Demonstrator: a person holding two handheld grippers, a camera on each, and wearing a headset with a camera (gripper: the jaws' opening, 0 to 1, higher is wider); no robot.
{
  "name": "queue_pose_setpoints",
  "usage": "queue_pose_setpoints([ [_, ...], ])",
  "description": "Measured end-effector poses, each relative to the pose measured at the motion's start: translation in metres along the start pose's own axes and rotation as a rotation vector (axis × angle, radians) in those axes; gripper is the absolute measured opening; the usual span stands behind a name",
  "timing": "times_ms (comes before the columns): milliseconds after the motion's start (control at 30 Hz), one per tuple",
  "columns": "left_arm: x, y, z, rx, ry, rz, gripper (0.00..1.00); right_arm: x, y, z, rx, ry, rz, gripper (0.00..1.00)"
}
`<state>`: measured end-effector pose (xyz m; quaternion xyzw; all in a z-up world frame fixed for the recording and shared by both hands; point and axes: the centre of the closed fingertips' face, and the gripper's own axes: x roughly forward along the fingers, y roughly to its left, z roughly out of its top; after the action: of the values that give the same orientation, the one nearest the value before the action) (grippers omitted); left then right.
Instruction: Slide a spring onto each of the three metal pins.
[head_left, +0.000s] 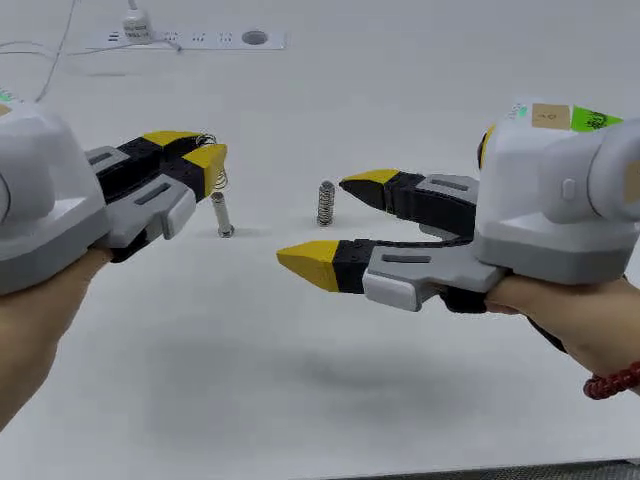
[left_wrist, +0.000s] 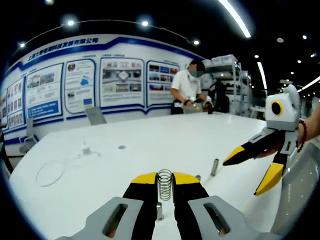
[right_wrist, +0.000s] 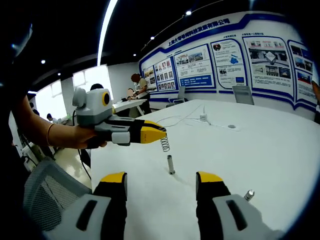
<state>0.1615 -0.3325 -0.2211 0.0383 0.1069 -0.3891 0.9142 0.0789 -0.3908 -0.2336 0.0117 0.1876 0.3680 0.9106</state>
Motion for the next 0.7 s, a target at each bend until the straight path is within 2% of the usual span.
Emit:
queue_pose_setpoints([
  [267,0.004,0.007,-0.012,-0.007,0.014,0.022,0.1,-0.005,-0.008,-0.004,0.019,0.0,-0.028,0.56],
  [700,0.01,0.008,-0.025,-0.011,0.036,0.021,0.1,-0.007,-0.011,-0.009,0.04,0.006,-0.036,0.56],
])
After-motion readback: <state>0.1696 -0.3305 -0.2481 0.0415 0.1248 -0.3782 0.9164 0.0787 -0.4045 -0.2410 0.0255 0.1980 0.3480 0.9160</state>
